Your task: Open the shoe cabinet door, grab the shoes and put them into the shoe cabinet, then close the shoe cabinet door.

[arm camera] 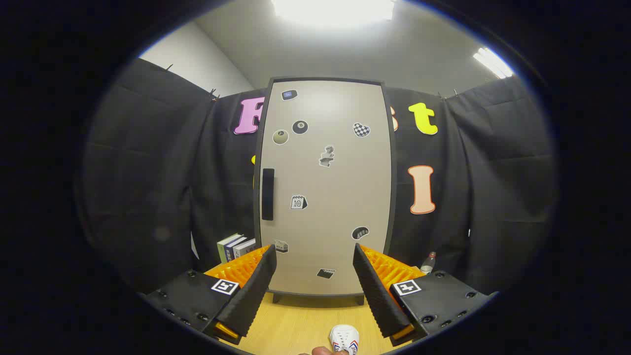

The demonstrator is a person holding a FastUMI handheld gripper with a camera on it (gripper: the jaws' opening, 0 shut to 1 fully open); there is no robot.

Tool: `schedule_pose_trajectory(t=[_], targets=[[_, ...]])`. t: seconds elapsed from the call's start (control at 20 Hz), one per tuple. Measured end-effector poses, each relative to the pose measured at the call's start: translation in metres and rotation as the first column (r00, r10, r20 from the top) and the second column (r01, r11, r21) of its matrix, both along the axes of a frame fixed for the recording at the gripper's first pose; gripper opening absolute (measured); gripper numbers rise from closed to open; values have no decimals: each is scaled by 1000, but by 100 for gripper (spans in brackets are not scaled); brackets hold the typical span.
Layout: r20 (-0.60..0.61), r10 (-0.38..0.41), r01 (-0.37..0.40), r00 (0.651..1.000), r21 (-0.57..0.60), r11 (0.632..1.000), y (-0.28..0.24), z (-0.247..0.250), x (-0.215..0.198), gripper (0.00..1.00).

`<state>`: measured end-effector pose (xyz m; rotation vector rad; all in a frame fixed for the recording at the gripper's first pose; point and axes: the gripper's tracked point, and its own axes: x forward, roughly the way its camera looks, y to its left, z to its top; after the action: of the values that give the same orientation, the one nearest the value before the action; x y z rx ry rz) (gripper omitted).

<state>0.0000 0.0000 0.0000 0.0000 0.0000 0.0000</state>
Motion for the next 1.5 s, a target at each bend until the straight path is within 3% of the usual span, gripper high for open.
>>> schedule_pose_trajectory(t=[0.75, 1.0, 1.5], targets=[[10, -82, 83, 997, -38, 996, -5, 13, 0, 98], [-12, -103, 102, 995, -29, 994, -12, 16, 25, 97], [-3, -53, 53, 999, 22, 998, 25, 43, 53, 98]])
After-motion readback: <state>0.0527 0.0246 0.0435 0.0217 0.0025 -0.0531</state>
